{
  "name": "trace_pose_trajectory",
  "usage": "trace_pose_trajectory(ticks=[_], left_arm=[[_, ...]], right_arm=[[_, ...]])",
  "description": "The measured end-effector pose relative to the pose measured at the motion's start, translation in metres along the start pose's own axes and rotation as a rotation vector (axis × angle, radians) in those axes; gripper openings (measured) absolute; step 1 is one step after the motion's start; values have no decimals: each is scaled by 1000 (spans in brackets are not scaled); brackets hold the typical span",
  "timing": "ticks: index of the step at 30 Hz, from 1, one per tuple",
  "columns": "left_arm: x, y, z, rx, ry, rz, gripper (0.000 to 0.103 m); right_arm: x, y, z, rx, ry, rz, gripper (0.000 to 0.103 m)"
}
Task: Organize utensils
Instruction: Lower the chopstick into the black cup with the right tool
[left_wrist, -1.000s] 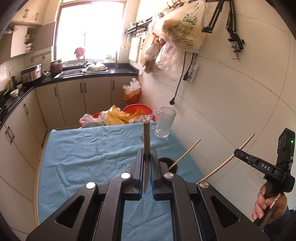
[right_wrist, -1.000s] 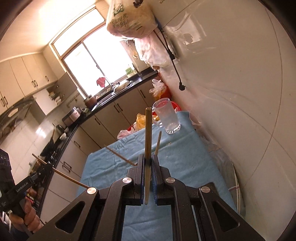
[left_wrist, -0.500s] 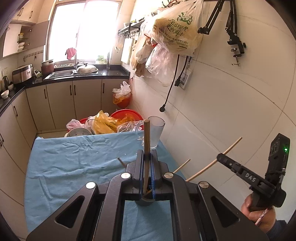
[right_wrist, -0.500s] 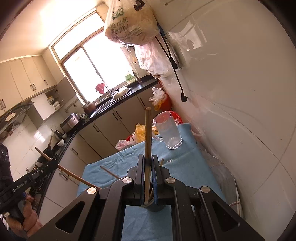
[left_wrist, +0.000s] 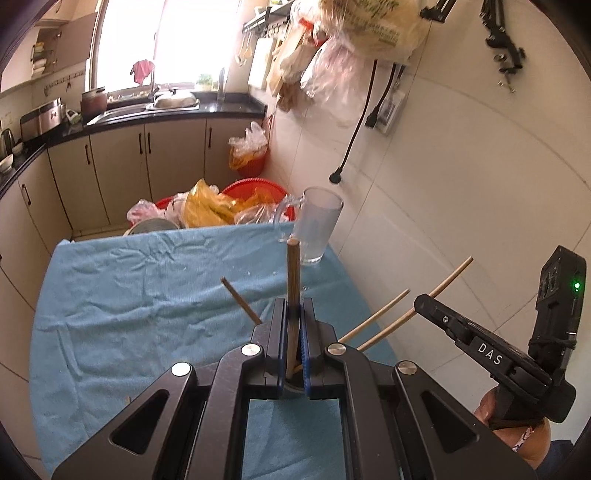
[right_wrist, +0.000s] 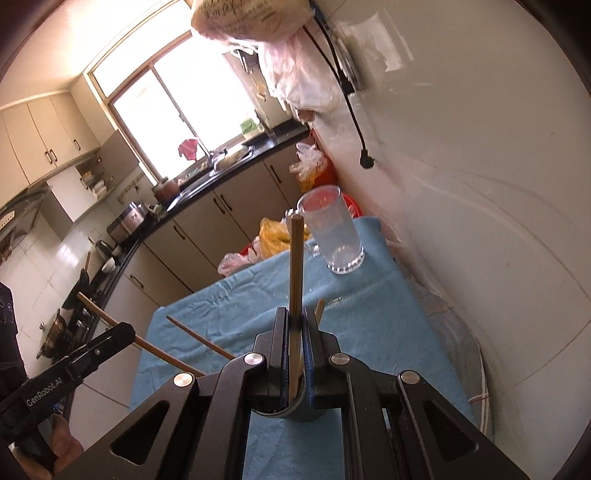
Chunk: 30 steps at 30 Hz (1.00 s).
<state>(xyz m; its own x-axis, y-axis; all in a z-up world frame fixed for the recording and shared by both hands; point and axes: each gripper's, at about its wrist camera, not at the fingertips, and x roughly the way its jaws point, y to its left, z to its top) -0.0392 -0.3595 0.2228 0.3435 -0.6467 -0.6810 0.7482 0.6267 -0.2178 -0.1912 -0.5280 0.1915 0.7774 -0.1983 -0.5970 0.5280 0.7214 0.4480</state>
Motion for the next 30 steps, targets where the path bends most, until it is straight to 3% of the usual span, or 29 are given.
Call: trace_pose_trajectory(ticks=[14,18,23,30], left_arm=[[10,3,-3,-15,11,34,7],[2,3,-2,-23,-6,37,25],[-13,4,1,-37,-26,32,25],[-43,6,2,-38,-77,32,36]], right_arm=[[22,-1,-5,-7,53,6,8],[17,2,-4,-21,42,6,9],[3,7,-2,-34,13,5,9],[-23,12,6,-35,-40,12,12]])
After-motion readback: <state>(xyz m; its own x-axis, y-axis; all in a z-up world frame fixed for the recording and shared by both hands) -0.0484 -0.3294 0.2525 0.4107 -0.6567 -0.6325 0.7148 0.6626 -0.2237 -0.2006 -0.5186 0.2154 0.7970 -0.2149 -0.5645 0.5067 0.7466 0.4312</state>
